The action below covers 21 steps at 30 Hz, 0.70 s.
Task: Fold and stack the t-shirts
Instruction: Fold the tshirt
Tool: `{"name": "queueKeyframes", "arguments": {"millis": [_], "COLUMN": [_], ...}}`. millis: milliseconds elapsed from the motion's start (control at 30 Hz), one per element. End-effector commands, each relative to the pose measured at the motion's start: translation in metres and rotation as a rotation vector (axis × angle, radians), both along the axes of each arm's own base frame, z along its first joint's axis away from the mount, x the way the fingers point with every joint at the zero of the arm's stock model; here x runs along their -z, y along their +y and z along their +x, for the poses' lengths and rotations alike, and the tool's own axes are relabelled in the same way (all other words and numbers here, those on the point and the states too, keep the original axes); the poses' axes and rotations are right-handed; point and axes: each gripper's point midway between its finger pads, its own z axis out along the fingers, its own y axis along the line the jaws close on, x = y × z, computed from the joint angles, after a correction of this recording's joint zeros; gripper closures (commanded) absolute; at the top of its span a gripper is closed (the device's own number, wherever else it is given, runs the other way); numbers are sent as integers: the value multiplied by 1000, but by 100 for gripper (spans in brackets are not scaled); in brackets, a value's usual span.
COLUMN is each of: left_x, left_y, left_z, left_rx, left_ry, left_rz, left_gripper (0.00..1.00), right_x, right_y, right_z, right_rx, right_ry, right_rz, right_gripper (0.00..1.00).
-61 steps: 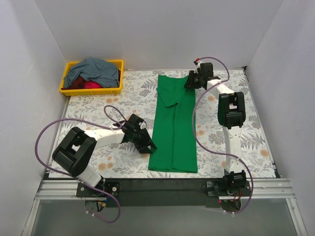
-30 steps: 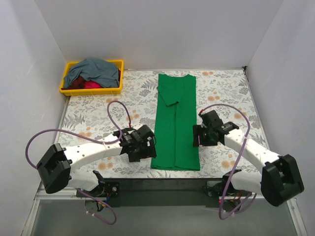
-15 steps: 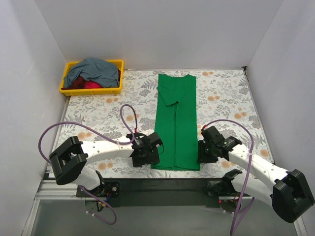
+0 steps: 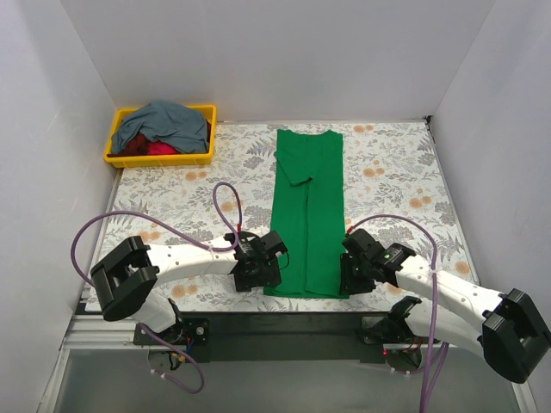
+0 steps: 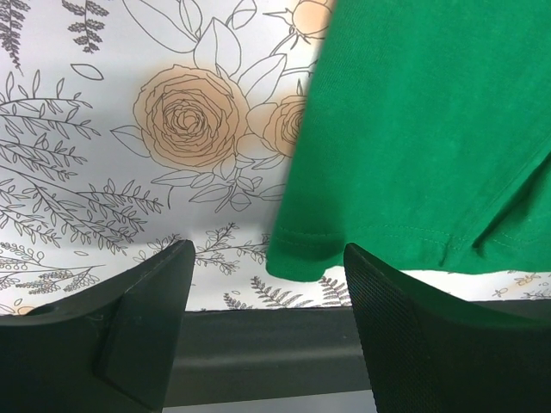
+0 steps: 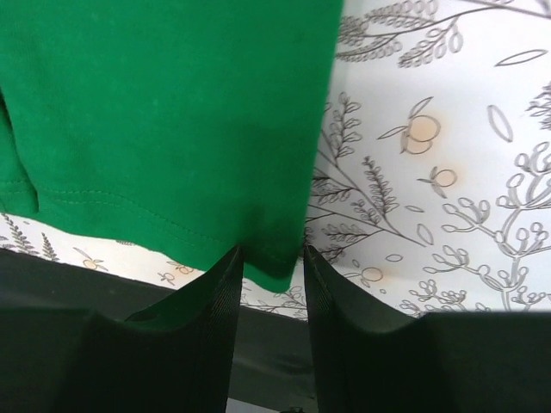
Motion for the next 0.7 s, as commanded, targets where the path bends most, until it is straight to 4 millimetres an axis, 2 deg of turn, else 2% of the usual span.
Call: {"name": "queueKeyframes", "arguments": {"millis": [0,133,167,333,367,433,600,667], "left_x": [-6,-4,-3,-5,-4,-3,1,3], "left_y": [-8,-10,-10,-13,-13,-13,-14,-14], "left_z": [6,4,4,4,3,3,2,2], "left_rx": [-10,-3,-1,8,10,10,20,22], "left_ry": [-26,-15,-13,-11,-7,-5,2,7], "left_rz": [-22,-25,-24,-29,-26,-25,-9,-3], "left_gripper": [31,31,31,32,32,33,39,45], "right_x": [13,19,20,16,15,15,12,11], "right_y": [-6,-15,-17,-19,-19,-20,-18,-16], "right_z": [-16,-21,-24,-21,-20,-21,-21,-20], "right_rx": [22,14,4,-12,-13,-19,-23,-24], "right_ry": [60,71,76,58,56,57,48,45], "right_rz": [-63,-146,-172,-225,-226,-231,-215,-204], "right_gripper": [59,60,66,84,91,98,99,99]}}
